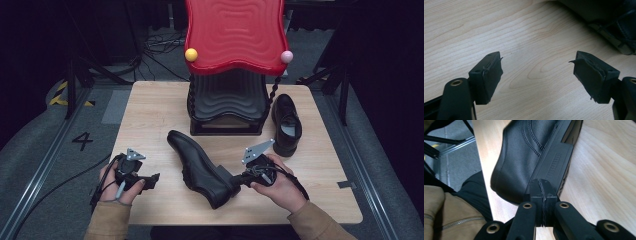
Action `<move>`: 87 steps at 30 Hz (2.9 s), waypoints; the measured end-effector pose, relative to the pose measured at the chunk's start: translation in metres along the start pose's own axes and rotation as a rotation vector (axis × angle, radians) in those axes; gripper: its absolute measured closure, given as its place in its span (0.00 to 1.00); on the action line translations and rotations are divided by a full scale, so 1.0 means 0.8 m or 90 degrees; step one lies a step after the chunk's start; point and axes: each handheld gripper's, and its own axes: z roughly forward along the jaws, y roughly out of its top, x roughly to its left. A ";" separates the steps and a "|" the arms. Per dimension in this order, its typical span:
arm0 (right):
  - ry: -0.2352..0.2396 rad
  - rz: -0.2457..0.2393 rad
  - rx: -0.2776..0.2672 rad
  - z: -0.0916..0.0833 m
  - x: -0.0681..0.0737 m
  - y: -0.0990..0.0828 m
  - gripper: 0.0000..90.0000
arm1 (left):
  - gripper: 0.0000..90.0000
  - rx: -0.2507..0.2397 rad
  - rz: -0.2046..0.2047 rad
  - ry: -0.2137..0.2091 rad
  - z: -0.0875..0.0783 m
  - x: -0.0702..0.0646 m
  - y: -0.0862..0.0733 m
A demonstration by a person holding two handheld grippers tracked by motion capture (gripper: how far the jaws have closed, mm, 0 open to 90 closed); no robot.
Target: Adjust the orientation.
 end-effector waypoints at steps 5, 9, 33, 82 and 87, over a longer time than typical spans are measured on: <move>-0.019 0.015 -0.006 -0.006 -0.007 -0.003 1.00 | 0.26 -0.001 -0.002 0.001 0.000 0.001 -0.001; -0.032 0.035 -0.016 -0.011 -0.014 -0.008 1.00 | 0.26 0.003 0.003 0.004 0.000 0.002 -0.001; -0.177 0.095 0.019 0.011 -0.084 -0.046 0.97 | 0.26 0.005 -0.004 -0.001 0.004 0.003 -0.002; -0.030 -0.062 0.233 0.047 -0.038 0.058 0.93 | 0.26 0.006 -0.003 -0.007 0.004 0.005 0.002; -0.047 -0.079 0.220 0.046 -0.029 0.057 0.95 | 0.26 0.007 -0.005 -0.008 0.005 0.005 0.002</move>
